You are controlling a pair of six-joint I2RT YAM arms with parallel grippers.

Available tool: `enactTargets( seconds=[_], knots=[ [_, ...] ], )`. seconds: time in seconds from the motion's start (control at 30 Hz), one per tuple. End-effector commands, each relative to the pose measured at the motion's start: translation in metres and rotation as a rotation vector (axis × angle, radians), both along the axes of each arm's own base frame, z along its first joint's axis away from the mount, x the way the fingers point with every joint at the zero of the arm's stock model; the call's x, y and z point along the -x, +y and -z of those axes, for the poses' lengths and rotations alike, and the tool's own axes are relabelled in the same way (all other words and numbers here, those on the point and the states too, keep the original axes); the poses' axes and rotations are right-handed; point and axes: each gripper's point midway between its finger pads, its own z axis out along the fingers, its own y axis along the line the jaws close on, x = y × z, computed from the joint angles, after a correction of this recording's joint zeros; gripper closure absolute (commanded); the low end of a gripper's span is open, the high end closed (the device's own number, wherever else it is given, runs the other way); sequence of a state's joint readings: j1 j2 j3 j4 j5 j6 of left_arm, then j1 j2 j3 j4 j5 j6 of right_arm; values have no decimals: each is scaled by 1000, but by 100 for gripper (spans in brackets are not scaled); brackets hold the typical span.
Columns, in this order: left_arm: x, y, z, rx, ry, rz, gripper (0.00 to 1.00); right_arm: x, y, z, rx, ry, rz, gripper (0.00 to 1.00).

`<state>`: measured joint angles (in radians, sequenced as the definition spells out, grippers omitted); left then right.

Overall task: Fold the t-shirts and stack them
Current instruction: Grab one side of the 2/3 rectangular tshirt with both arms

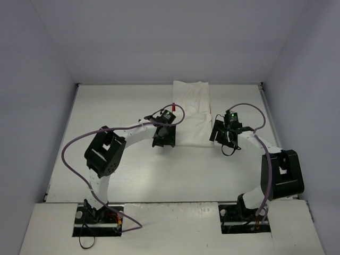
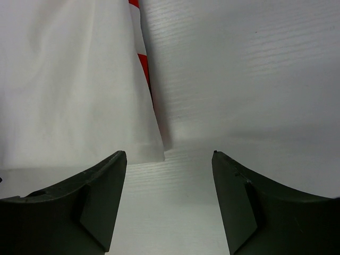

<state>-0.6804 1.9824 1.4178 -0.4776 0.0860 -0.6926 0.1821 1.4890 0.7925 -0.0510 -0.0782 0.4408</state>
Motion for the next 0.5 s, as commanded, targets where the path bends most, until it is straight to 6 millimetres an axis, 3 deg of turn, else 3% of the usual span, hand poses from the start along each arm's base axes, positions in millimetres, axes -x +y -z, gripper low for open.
enactTargets(
  seconds=[0.0,0.27,0.47],
  knots=[
    [-20,-15,-24,78,-73,-13,51,-14,11,0,-24,-46,-44,38],
    [-24,-20,-40,137,-120,-13,51,-8,20,24,-32,-3,-78,39],
    [-25,-20,-24,126,-83,-25,51,12,17,48,-11,57,-57,40]
  ],
)
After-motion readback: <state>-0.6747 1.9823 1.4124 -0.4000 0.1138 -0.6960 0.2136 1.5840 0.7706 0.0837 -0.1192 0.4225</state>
